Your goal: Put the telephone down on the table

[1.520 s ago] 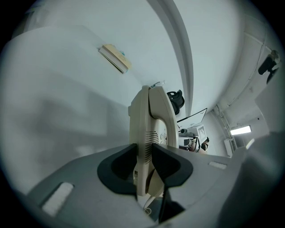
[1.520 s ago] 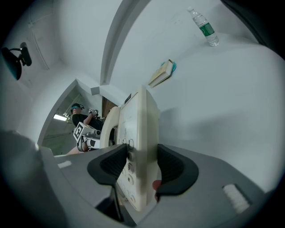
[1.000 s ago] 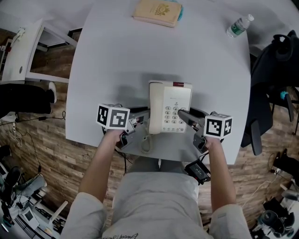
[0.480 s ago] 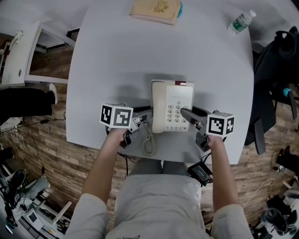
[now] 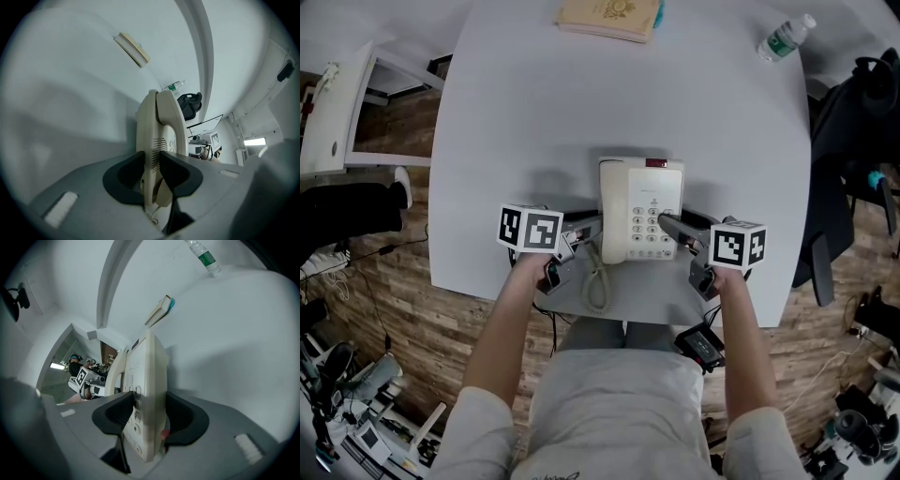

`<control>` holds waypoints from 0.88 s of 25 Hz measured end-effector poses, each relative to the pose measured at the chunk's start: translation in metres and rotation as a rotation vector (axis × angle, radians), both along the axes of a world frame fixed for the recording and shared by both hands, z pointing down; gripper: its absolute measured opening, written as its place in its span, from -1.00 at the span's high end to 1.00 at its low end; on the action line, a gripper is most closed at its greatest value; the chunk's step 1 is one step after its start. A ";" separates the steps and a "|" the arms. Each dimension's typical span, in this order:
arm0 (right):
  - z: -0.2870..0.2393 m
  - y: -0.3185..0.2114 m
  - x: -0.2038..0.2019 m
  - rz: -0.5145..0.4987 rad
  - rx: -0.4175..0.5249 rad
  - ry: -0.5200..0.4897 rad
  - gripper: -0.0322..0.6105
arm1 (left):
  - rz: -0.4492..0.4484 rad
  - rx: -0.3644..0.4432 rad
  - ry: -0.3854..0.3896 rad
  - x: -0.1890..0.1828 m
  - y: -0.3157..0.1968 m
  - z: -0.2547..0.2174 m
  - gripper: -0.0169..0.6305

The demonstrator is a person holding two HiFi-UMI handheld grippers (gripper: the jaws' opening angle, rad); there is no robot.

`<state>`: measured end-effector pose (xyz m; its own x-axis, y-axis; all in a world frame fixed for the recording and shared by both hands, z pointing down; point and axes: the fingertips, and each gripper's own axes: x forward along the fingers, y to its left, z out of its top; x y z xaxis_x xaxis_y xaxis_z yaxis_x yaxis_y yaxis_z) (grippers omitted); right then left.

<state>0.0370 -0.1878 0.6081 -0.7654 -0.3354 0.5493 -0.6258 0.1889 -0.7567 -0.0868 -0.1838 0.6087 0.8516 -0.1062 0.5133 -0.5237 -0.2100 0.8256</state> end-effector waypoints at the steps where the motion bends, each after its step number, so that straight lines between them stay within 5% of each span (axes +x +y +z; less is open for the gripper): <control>1: 0.000 0.000 0.000 -0.001 0.000 0.003 0.21 | 0.000 -0.001 0.000 0.000 0.000 0.001 0.58; 22: 0.008 0.001 0.002 -0.011 0.002 0.031 0.20 | 0.001 -0.003 0.014 0.001 0.000 0.004 0.57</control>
<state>0.0394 -0.1873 0.6156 -0.7518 -0.3283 0.5718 -0.6466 0.1970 -0.7370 -0.0860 -0.1834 0.6130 0.8588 -0.1039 0.5017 -0.5121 -0.2078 0.8334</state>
